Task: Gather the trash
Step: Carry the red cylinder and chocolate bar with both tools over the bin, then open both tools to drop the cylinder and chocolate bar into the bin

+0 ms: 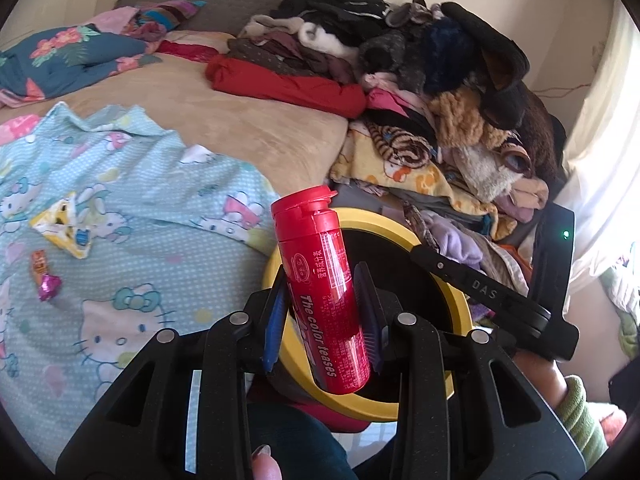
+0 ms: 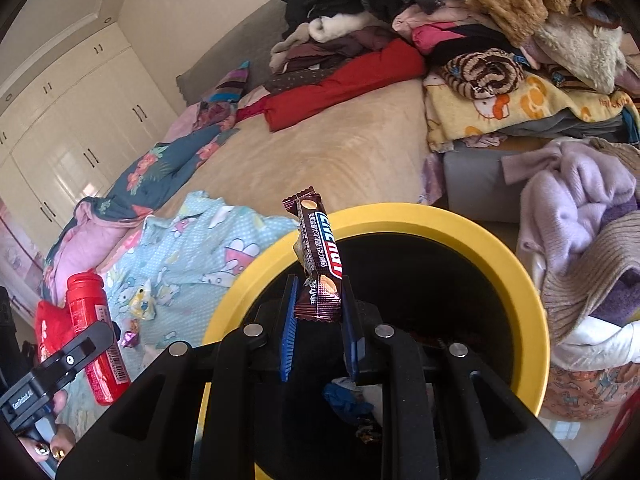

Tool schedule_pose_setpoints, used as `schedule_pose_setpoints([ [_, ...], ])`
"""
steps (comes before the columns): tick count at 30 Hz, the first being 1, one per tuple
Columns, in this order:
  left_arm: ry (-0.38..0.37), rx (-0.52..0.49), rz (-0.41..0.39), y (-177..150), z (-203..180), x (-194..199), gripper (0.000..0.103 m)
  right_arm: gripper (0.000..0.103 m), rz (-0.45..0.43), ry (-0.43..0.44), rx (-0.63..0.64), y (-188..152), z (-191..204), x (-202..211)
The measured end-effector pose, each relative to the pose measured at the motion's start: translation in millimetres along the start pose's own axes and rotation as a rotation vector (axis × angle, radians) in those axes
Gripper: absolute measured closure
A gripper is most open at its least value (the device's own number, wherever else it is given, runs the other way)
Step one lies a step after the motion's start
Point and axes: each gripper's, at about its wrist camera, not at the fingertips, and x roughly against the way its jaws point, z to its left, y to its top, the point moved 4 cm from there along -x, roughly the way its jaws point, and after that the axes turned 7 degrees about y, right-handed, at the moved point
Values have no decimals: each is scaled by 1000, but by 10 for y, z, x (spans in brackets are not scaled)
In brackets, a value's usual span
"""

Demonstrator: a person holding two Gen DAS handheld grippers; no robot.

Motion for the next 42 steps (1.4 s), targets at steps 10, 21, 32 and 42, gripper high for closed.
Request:
schedule_pose_setpoints([
  [10, -17, -40, 43, -97, -189, -201, 77, 84, 2, -37, -11, 18, -217, 26],
  [21, -51, -90, 123, -222, -360, -484, 77, 84, 7, -39, -26, 28, -321, 48],
  [32, -58, -108, 181, -232, -440, -740, 77, 81, 9, -34, -49, 32, -405, 75],
  [42, -59, -94, 193, -203, -392, -785, 75, 74, 12, -22, -63, 21, -397, 63],
])
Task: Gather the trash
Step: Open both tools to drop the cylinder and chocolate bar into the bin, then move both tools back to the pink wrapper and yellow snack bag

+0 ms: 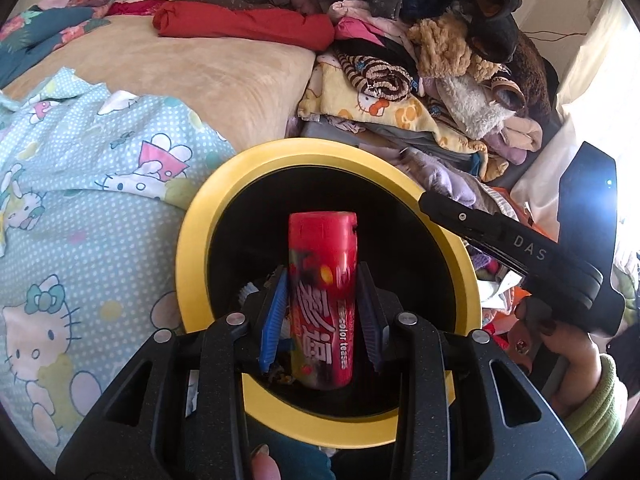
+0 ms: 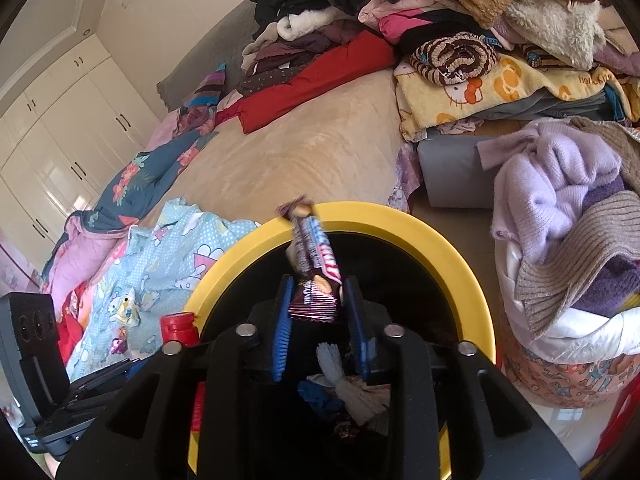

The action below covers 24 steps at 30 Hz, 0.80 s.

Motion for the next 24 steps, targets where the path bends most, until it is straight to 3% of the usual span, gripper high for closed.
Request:
schedule_pose_setpoints([
  [4, 6, 2, -30, 27, 24, 87, 52, 58, 1, -5, 11, 1, 54, 6],
  [11, 42, 14, -77, 47, 117, 272, 16, 43, -21, -27, 40, 26, 156, 43],
  [14, 74, 16, -94, 46, 176, 360, 11, 38, -42, -41, 61, 43, 216, 85],
  [24, 169, 35, -171, 15, 467, 687, 11, 27, -83, -27, 135, 79, 571, 147],
])
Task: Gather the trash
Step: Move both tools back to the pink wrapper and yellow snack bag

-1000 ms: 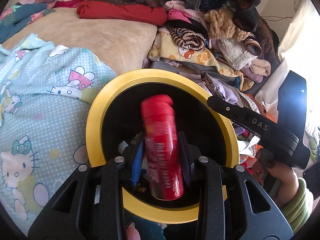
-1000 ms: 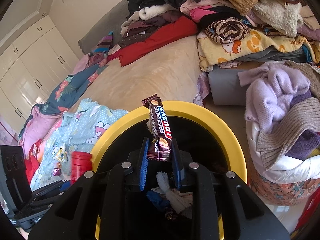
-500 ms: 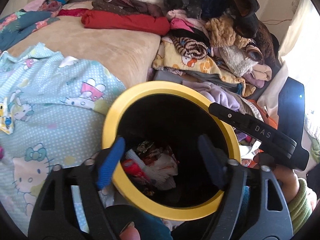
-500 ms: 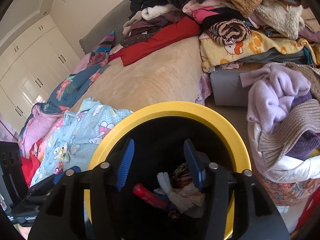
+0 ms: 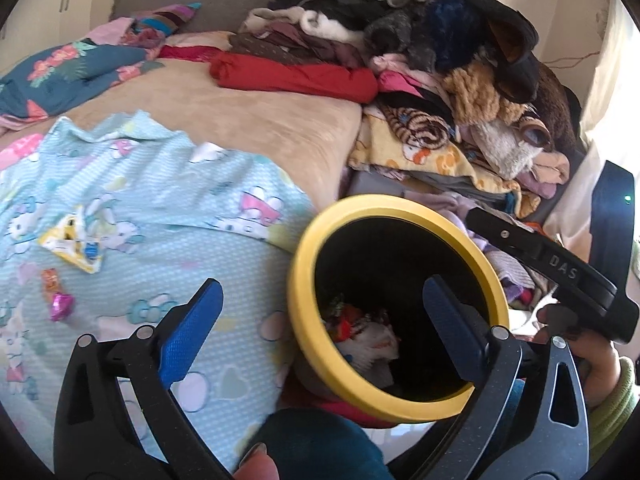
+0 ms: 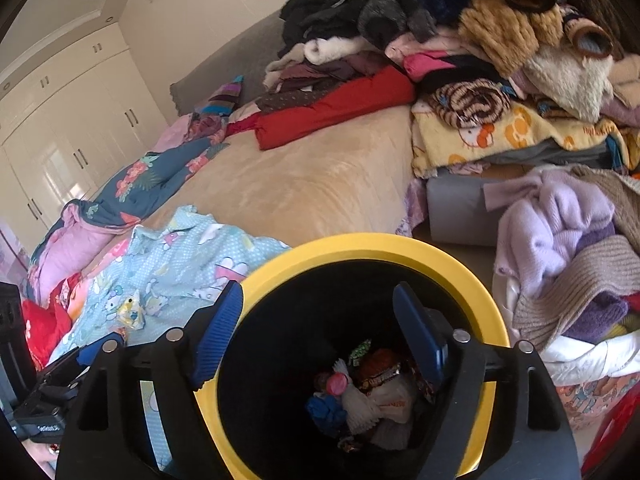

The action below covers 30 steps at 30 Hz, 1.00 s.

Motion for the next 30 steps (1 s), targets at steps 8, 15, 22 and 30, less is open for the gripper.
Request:
schedule_pose_setpoints([
  [8, 67, 22, -53, 36, 344, 201, 11, 22, -19, 38, 66, 26, 394, -3],
  [15, 136, 61, -82, 47, 695, 329, 11, 22, -7, 80, 110, 18, 698, -74],
  [22, 199, 122, -91, 28, 1040, 385, 11, 22, 10, 125, 127, 1, 967, -191],
  [30, 284, 196, -121, -2, 1451, 448, 11, 22, 25, 194, 169, -19, 1361, -361],
])
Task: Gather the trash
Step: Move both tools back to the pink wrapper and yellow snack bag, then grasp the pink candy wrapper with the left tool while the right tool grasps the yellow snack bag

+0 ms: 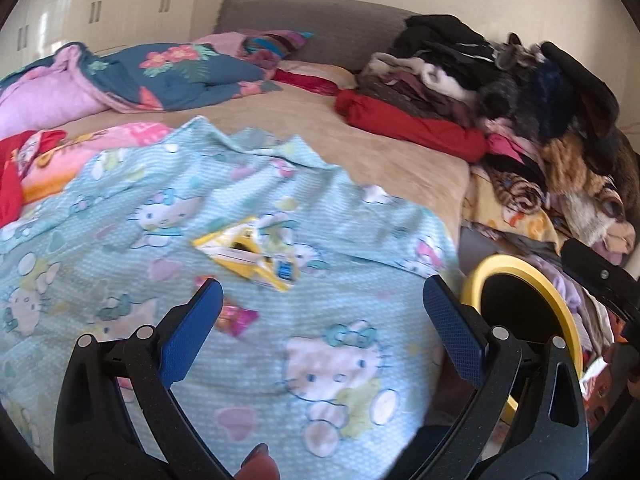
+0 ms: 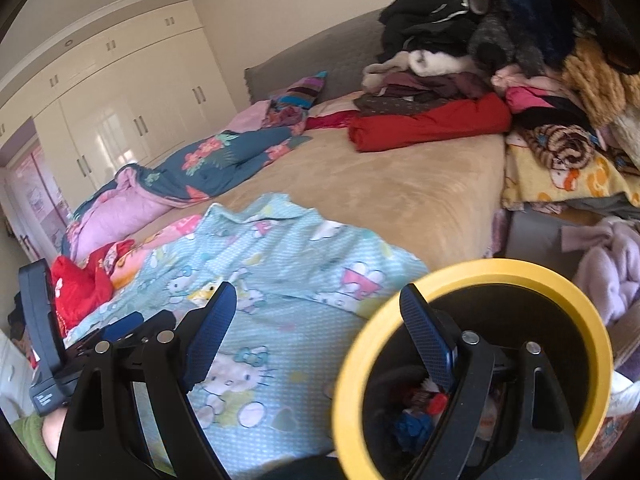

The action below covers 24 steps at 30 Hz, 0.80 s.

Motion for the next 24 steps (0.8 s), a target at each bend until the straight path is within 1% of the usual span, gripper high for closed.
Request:
schedule_pose_setpoints([
  [4, 43, 46, 18, -14, 233, -89, 11, 22, 27, 42, 2, 23, 147, -204],
  [7, 61, 69, 34, -42, 364, -163, 11, 22, 54, 69, 7, 30, 243, -382],
  [10, 72, 81, 66, -102, 456, -272, 11, 22, 84, 87, 13, 26, 327, -573],
  [15, 69, 126, 130, -234, 581, -453, 23, 22, 123, 93, 22, 5, 417, -849],
  [16, 70, 137, 141, -251, 602, -495, 27, 22, 132, 98, 18, 1, 420, -904],
  [17, 70, 143, 146, -259, 603, -515, 31, 22, 139, 97, 15, -7, 427, -952],
  [19, 71, 152, 160, -273, 612, -581, 35, 22, 161, 99, 17, -24, 448, -1064],
  [21, 78, 149, 183, -300, 609, -667, 39, 22, 173, 100, 18, -39, 449, -1134],
  [24, 89, 161, 225, -367, 632, -778, 49, 22, 206, 113, 18, -78, 476, -1275],
])
